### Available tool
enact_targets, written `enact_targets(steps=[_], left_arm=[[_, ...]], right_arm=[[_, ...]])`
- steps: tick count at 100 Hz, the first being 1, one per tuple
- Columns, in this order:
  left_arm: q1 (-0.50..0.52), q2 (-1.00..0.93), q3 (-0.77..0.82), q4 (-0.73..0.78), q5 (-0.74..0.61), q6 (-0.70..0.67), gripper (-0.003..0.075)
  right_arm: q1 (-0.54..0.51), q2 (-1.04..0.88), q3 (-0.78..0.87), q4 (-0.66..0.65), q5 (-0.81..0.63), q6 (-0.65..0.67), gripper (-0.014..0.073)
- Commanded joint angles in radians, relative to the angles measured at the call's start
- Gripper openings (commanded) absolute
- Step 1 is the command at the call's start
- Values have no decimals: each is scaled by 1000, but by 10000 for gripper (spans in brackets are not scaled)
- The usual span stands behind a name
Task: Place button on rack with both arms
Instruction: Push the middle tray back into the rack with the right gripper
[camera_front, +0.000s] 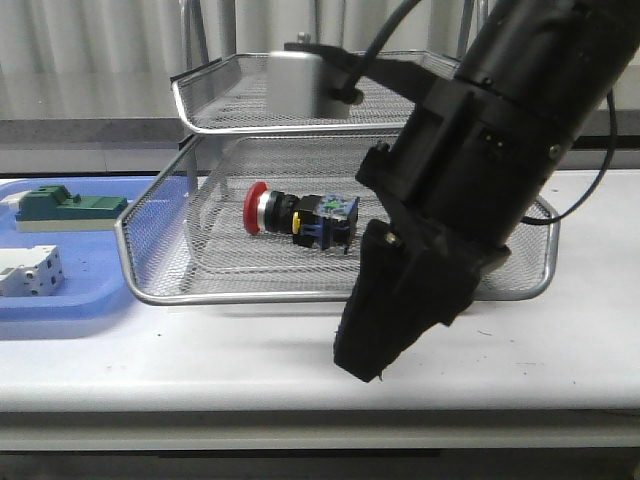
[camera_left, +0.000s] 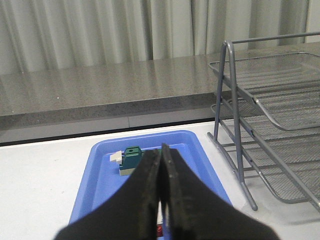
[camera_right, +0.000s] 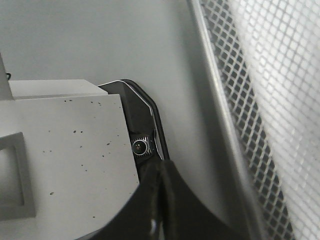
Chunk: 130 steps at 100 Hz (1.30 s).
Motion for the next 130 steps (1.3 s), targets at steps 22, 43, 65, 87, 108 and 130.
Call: enact_targets(steps=[22,43,65,87,108,130], left_arm=[[2,11,-26,-15,-86,-8,-20],[2,11,-26,-15,-86,-8,-20],[2,11,-26,-15,-86,-8,-20],[2,11,-26,-15,-86,-8,-20],[2,11,-26,-15,-86,-8,-20],[2,11,-26,-15,-86,-8,-20]], right_arm=[[0,-3,-33,-111,-138,-9,-69],[-2,-2,-33,-152,-290,-9,-69],[-46,0,-88,-163,-312,-9,-69],[-134,0,-167,-163,-303,-9,-69],[-183,0,-199,-163,-245,-9,-69],[-183,-41,-208,-123,-151,31,-69]])
